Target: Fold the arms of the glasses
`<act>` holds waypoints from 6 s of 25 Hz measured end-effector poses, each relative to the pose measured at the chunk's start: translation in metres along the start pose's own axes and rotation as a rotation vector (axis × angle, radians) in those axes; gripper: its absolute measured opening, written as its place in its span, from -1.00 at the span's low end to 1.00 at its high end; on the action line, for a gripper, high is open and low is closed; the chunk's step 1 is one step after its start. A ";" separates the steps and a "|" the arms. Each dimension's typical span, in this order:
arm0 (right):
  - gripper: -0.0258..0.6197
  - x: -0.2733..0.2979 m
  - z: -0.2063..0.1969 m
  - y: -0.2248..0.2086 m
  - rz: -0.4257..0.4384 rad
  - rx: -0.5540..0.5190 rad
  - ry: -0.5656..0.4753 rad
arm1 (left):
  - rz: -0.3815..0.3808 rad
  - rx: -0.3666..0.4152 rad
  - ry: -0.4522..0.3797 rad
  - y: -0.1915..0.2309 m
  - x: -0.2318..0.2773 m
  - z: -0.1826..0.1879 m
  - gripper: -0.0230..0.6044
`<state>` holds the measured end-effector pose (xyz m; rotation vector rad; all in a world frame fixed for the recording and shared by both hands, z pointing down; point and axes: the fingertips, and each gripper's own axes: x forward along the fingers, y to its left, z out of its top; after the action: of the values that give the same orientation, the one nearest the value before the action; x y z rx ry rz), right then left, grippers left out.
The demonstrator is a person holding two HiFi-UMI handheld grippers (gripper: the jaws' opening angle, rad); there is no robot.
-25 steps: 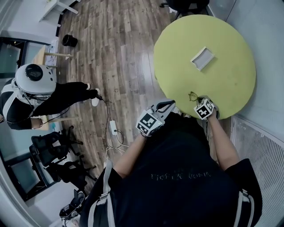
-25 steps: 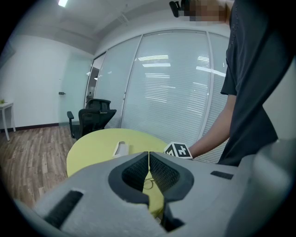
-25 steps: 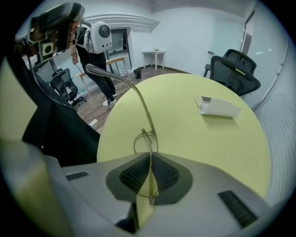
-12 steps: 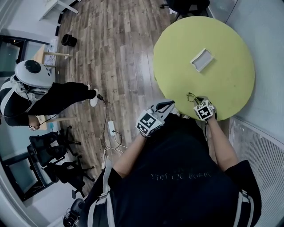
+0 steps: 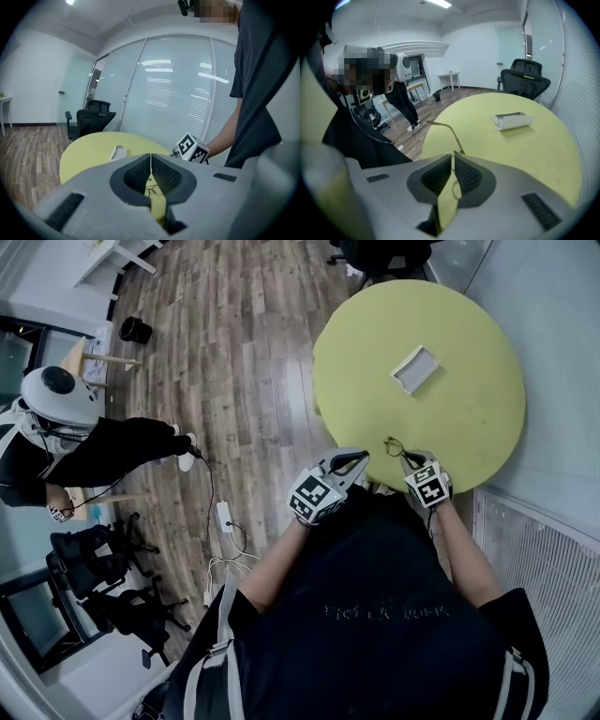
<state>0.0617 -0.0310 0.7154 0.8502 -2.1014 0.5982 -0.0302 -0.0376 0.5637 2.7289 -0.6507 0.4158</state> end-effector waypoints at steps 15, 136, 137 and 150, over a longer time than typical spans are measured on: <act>-0.81 -0.018 0.033 0.029 0.039 -0.051 -0.044 | 0.010 -0.019 -0.022 -0.002 -0.006 0.001 -0.86; -0.78 0.032 -0.097 -0.034 -0.113 0.049 0.233 | -0.013 -0.019 0.097 -0.002 0.005 -0.013 -0.86; -0.78 0.031 -0.098 -0.034 -0.116 0.047 0.228 | -0.013 -0.018 0.098 -0.002 0.005 -0.014 -0.86; -0.78 -0.002 -0.081 -0.035 -0.165 0.045 0.136 | -0.038 -0.022 0.048 -0.011 0.010 -0.011 -0.86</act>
<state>0.1271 -0.0013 0.7658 0.9700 -1.8808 0.5998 -0.0189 -0.0285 0.5751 2.6971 -0.5868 0.4604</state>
